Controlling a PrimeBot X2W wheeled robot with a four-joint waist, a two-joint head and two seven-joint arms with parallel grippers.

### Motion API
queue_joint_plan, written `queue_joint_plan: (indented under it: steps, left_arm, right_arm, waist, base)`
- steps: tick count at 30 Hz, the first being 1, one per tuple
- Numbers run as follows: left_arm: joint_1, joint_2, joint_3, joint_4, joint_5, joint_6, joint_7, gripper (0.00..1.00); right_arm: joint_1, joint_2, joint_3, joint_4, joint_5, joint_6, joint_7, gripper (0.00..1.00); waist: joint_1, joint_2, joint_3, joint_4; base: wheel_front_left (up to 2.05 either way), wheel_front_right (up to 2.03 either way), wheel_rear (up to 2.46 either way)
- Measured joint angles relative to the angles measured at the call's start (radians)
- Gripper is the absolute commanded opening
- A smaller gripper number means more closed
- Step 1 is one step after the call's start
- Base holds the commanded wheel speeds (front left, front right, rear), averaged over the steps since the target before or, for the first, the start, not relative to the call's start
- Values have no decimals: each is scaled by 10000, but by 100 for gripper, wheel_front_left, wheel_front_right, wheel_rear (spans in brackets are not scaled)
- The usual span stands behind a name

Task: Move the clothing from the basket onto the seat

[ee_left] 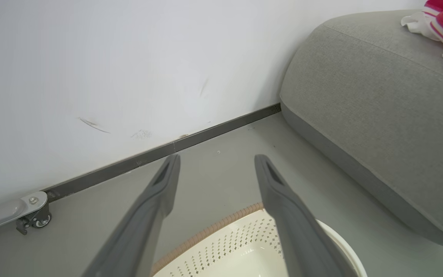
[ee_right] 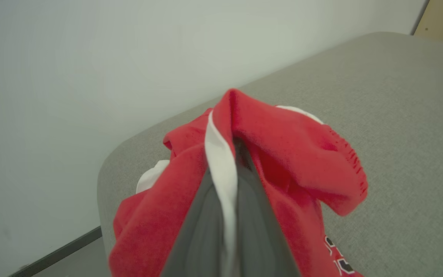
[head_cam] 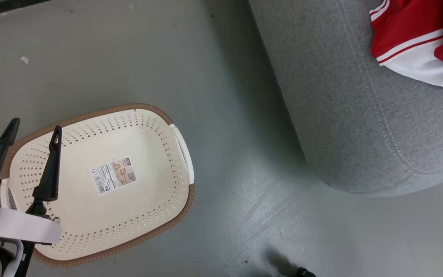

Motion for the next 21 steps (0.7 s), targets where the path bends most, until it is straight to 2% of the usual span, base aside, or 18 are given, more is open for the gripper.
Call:
queue_joint_plan:
  steps: [6, 13, 14, 17, 18, 20, 21]
  left_arm:
    - [-274, 21, -15, -4, 35, -29, 35, 100]
    - [-453, 15, -25, 232, 36, -82, 27, 100]
    - [-453, 15, -25, 255, 38, -82, 25, 100]
    - [-453, 8, -33, 314, 48, -82, -13, 100]
    - [-453, 6, -36, 337, 48, -82, -13, 100]
    - [-455, -4, -54, 385, 48, -82, -13, 100]
    - [-457, -15, -63, 408, 48, -82, -15, 100]
  right_arm:
    - [58, 196, -240, 616, 42, 0, 727, 0]
    - [55, 178, -508, 656, -407, 0, 790, 0]
    - [55, 178, -520, 635, -430, 0, 819, 16]
    - [57, 217, -616, 543, -502, 0, 828, 38]
    - [58, 236, -669, 489, -577, 0, 826, 40]
    - [75, 284, -775, 364, -725, 0, 769, 49]
    - [143, 316, -807, 251, -811, 0, 725, 67]
  waist:
    - [0, 0, 263, 70]
    - [0, 0, 272, 125]
    - [0, 0, 260, 114]
    - [0, 0, 228, 82]
    - [0, 0, 217, 72]
    - [0, 0, 191, 55]
    - [0, 0, 176, 47]
  base:
    - [0, 0, 0]
    - [0, 0, 0]
    - [0, 0, 0]
    - [0, 0, 0]
    - [0, 0, 0]
    - [0, 0, 0]
    - [0, 0, 0]
